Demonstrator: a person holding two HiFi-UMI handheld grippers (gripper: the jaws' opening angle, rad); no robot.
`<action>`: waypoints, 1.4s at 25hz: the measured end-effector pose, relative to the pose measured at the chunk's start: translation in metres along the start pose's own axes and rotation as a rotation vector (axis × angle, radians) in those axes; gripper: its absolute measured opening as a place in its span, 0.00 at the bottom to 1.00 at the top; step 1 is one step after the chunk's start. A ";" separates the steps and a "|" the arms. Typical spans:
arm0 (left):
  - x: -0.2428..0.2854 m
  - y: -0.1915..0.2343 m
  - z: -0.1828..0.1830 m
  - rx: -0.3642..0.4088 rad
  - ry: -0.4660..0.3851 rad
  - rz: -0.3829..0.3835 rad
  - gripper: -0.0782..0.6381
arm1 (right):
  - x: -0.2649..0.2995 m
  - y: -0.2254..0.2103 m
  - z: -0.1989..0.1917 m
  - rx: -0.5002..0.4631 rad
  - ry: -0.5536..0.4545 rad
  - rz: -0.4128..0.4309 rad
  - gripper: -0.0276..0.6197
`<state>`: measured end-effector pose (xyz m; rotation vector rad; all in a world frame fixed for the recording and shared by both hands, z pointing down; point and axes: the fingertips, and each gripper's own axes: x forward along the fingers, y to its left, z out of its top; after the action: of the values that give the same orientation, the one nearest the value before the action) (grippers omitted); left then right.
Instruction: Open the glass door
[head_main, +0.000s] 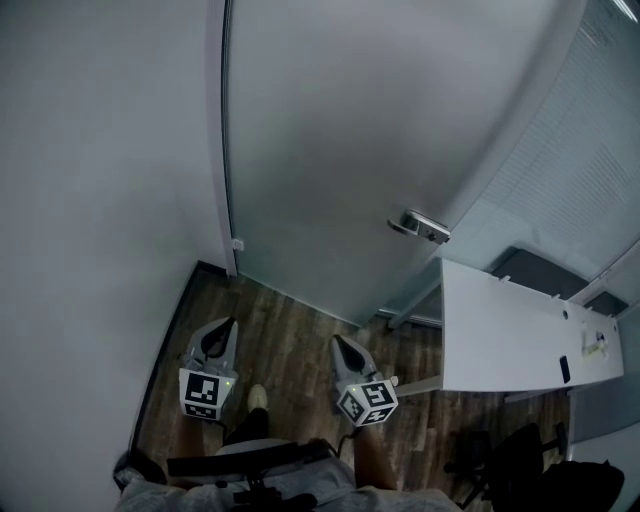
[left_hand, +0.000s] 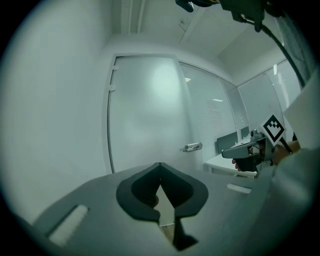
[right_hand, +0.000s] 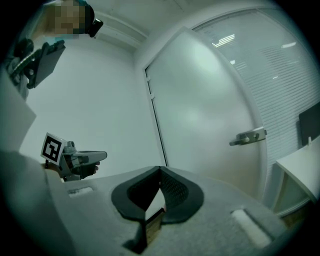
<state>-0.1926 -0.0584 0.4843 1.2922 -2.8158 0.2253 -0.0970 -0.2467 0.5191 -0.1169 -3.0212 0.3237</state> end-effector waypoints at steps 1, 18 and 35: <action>0.010 0.007 0.000 0.005 0.002 -0.009 0.11 | 0.010 -0.003 0.003 0.000 -0.002 -0.010 0.05; 0.139 0.061 -0.003 0.017 0.001 -0.197 0.11 | 0.106 -0.053 0.025 0.013 -0.040 -0.183 0.05; 0.249 -0.058 0.013 0.062 -0.027 -0.569 0.11 | 0.019 -0.164 0.033 0.070 -0.116 -0.581 0.05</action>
<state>-0.3105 -0.2846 0.5009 2.0414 -2.3395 0.2702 -0.1301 -0.4118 0.5237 0.7900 -2.9682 0.3832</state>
